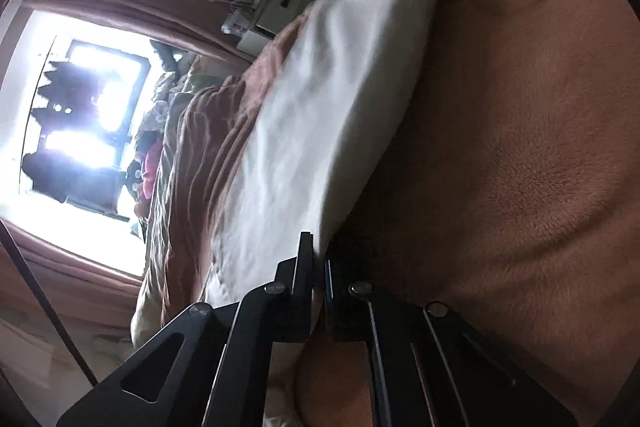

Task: Fold large clothes

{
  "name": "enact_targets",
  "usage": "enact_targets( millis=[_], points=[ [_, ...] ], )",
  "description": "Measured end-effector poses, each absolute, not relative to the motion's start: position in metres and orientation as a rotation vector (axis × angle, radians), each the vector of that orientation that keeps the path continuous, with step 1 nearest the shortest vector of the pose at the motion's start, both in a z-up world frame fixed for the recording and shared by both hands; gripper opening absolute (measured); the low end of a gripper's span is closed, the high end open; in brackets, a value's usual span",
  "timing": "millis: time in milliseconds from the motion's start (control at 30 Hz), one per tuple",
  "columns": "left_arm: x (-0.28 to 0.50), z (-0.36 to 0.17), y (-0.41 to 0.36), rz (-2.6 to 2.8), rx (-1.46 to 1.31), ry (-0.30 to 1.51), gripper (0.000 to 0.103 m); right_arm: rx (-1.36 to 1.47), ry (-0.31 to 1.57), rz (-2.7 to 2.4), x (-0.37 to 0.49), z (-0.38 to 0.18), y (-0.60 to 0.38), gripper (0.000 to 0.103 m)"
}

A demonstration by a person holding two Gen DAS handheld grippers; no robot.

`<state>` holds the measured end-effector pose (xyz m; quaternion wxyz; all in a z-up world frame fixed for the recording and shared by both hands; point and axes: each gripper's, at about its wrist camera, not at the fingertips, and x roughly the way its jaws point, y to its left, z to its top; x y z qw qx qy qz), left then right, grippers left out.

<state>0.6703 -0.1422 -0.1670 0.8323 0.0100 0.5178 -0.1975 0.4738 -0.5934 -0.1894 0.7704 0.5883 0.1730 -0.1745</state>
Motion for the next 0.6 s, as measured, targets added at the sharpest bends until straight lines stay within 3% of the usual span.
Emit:
enact_targets(
  millis=[300,600],
  points=[
    [0.653,-0.139,-0.106,-0.381,0.006,1.052,0.05,1.021,0.303,-0.191,0.477,-0.096,-0.52,0.001],
    [0.638,-0.124,-0.078,-0.35,0.006,1.04,0.049,0.818,0.458,0.023,0.508,-0.06,-0.415,0.001]
  ],
)
